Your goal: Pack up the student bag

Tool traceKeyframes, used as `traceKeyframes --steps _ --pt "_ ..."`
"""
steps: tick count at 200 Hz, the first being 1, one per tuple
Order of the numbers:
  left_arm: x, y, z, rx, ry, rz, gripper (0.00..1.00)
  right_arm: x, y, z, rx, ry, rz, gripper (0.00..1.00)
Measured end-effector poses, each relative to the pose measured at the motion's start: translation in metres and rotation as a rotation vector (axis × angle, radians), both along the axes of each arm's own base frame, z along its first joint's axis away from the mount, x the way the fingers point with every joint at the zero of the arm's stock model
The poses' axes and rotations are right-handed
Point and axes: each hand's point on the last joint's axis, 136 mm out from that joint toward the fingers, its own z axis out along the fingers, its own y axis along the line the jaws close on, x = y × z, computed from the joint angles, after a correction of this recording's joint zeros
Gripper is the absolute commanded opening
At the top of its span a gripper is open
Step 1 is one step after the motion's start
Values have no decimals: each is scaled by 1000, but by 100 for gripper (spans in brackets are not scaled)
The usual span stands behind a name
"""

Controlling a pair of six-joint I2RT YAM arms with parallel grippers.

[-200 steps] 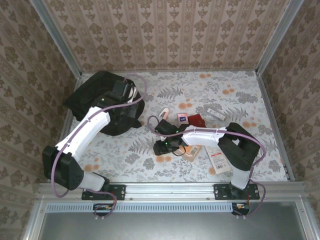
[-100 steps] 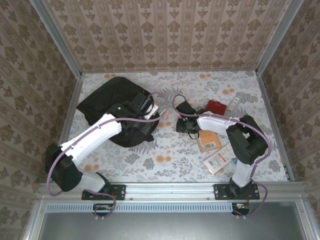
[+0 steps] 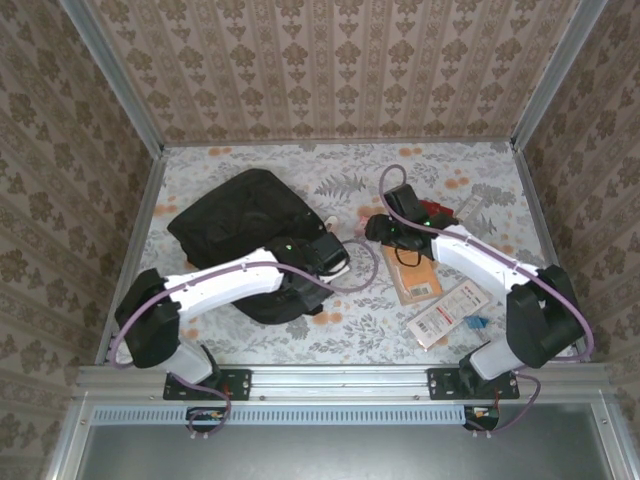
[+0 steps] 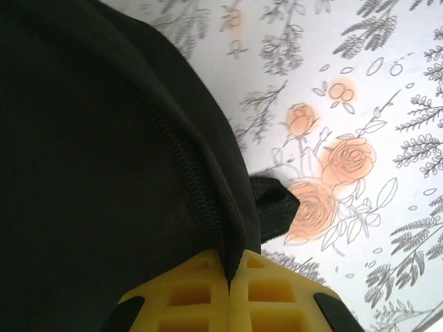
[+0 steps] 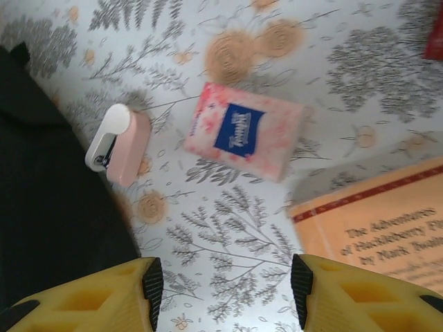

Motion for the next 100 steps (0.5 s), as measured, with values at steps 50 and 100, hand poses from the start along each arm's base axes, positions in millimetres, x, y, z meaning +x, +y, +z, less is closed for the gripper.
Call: traceKeyframes --steps 50,100 --pt "-29 -41 -9 14 23 -165 0 -4 -17 2 10 -6 -42 56" --pt "-58 -25 -6 -6 97 -207 37 -4 -4 12 51 -13 21 64"
